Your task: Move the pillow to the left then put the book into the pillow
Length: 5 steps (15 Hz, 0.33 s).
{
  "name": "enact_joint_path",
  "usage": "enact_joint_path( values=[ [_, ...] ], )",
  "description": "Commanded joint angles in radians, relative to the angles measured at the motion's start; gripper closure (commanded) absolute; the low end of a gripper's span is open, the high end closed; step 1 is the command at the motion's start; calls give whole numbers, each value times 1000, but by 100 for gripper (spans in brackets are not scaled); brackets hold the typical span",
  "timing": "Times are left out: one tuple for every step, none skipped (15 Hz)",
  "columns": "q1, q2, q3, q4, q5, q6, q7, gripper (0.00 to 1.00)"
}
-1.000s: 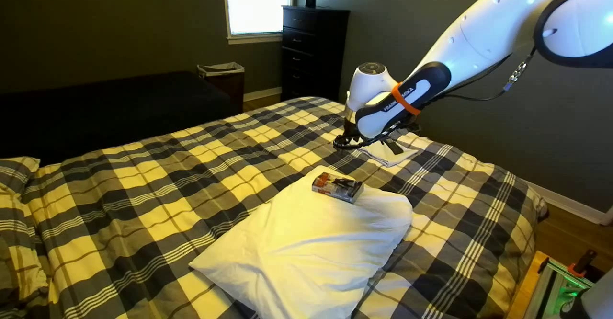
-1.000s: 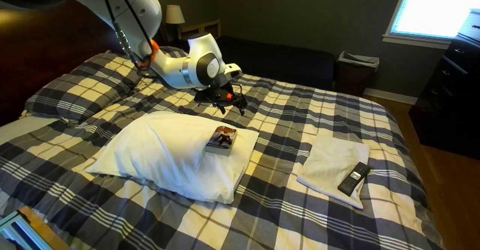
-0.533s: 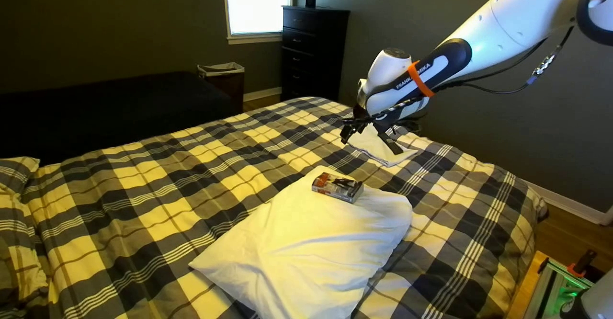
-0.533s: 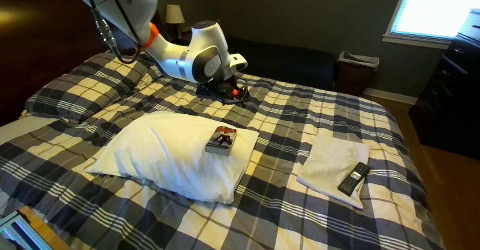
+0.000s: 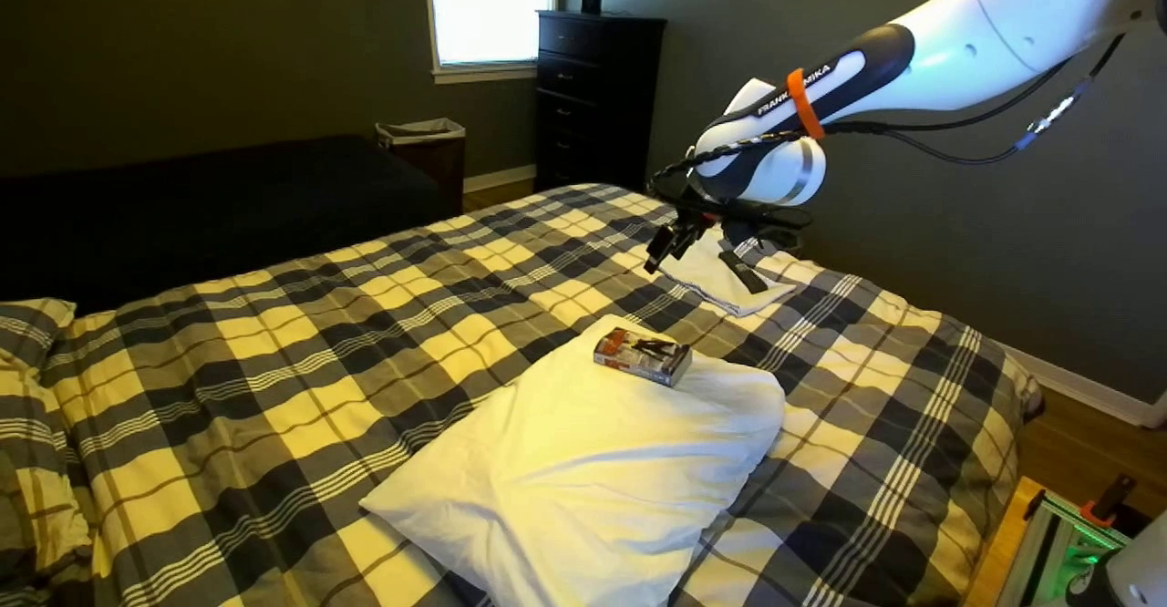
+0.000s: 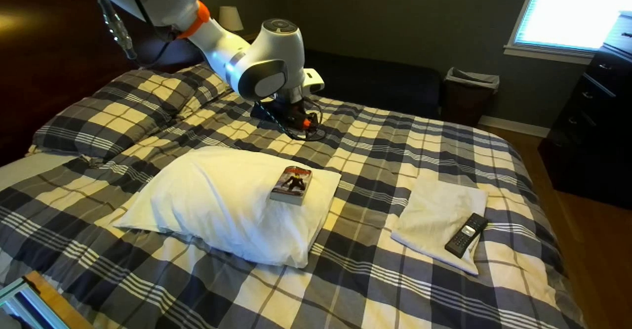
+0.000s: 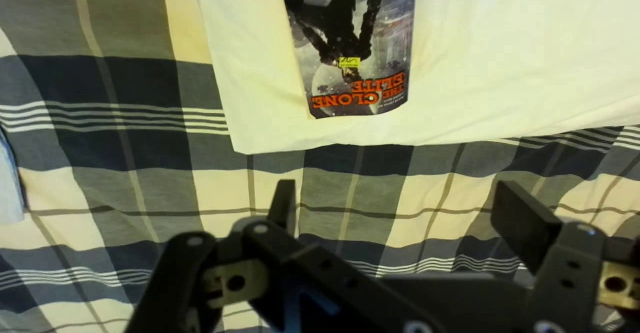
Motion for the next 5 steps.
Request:
enact_joint_path(
  values=[
    [3,-49,-27,-35,46,-74,-25,0],
    [28,-13,-40,0,25,-38,-8,0],
    [28,-18,-46,-1,29,-52,-8,0],
    [29,-22,-49,-2,30,-57,-8,0],
    [29,-23,-50,-3,31,-58,-8,0]
  ],
)
